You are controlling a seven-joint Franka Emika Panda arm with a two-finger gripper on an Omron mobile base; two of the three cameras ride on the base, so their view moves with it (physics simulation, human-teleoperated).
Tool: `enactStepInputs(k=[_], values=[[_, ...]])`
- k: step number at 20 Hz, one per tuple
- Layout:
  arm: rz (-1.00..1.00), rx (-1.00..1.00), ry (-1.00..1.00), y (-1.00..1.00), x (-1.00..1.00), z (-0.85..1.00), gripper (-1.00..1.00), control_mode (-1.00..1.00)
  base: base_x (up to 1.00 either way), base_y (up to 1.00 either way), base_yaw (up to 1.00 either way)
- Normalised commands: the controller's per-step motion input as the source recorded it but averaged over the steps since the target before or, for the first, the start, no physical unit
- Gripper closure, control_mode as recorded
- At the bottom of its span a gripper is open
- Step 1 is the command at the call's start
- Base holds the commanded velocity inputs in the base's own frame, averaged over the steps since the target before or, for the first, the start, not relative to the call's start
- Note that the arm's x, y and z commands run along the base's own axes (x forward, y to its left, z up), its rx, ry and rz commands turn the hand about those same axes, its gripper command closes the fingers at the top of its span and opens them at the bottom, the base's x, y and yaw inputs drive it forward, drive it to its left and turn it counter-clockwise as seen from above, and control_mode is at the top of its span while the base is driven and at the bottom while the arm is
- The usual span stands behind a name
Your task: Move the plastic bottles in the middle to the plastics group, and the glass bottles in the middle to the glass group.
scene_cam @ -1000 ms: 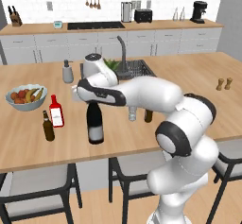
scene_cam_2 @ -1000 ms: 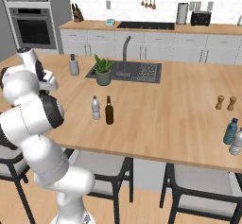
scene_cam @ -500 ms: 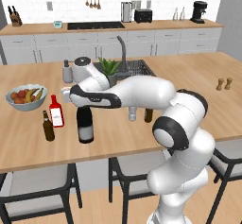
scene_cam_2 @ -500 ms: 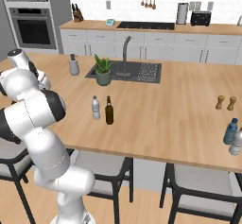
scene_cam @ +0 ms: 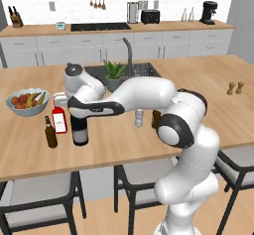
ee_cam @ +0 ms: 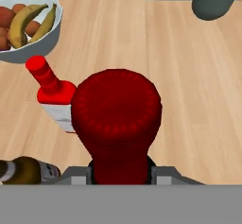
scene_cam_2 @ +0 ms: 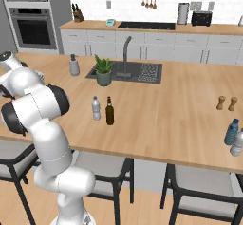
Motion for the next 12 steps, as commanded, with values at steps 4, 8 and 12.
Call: enactStepInputs(k=[4, 8, 12], values=[[0.0, 0.0, -0.13, 0.18, 0.0, -0.01, 1.0, -1.0, 0.0, 0.0, 0.0], [0.0, 0.0, 0.0, 0.07, 0.0, -0.05, 1.0, -1.0, 0.0, 0.0, 0.0], [0.0, 0.0, -0.01, 0.0, 0.0, 0.0, 1.0, -1.0, 0.0, 0.0, 0.0]])
